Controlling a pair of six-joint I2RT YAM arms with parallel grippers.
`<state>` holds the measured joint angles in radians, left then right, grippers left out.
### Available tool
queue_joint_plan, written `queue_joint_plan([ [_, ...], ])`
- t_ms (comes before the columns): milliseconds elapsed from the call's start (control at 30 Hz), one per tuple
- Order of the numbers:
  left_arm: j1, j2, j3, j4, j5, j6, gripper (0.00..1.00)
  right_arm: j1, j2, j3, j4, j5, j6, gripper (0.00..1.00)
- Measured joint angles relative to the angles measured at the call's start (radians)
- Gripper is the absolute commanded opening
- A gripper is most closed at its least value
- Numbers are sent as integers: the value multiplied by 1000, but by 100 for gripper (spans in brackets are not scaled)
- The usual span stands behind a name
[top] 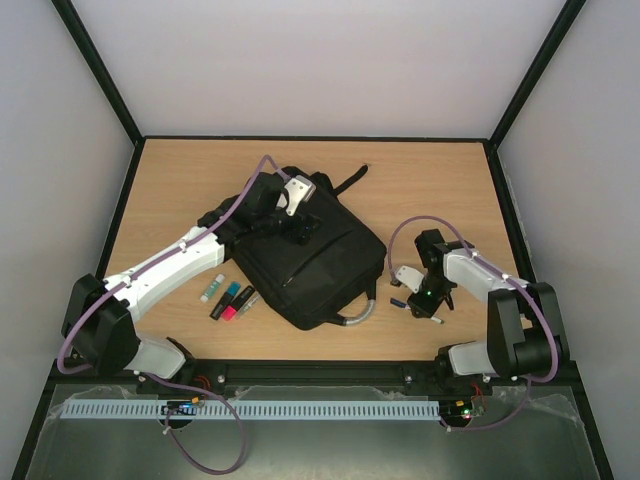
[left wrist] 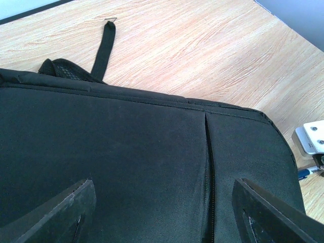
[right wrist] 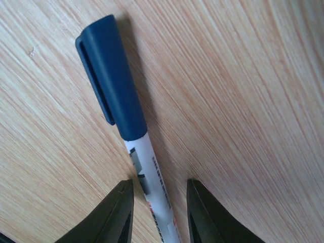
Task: Pack the student bag
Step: Pick up the stationery from the center of the board.
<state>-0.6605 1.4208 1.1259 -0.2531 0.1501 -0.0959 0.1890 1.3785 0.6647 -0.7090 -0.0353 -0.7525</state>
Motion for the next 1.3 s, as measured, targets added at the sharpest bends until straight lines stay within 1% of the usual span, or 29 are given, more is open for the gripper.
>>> queue_joint_plan([
  [100,0,0,0,0,0,0,77,0,0,-3,7,3,38,29],
  [133,0,0,0,0,1,0,77,0,-2,-7,11,5,43,26],
  [200,0,0,0,0,3,0,76,1,-15,-20,23,18,44,14],
  [233,0,0,0,0,4,0,76,1,-28,-31,35,30,43,10],
  [267,0,0,0,0,5,0,76,1,-39,-40,45,42,38,8],
  [400,0,0,0,0,7,0,77,1,-73,-66,67,64,46,2],
  [567,0,0,0,0,16,0,77,1,-92,-70,68,66,66,1],
  [667,-5,3,0,0,20,0,76,0,-99,-54,40,82,87,1],
  [767,-21,24,1,-1,6,2,76,-1,-116,23,-9,78,126,1],
  [867,-65,65,1,-12,-31,12,77,-1,-134,101,-8,53,167,1],
  [967,-130,115,6,-38,-97,29,76,-1,-138,141,12,11,214,1],
  [1100,-198,184,23,-77,-220,30,75,-1,-133,146,40,-59,276,1],
  [1300,-218,193,33,-98,-359,29,73,-2,-134,145,101,-118,339,1],
])
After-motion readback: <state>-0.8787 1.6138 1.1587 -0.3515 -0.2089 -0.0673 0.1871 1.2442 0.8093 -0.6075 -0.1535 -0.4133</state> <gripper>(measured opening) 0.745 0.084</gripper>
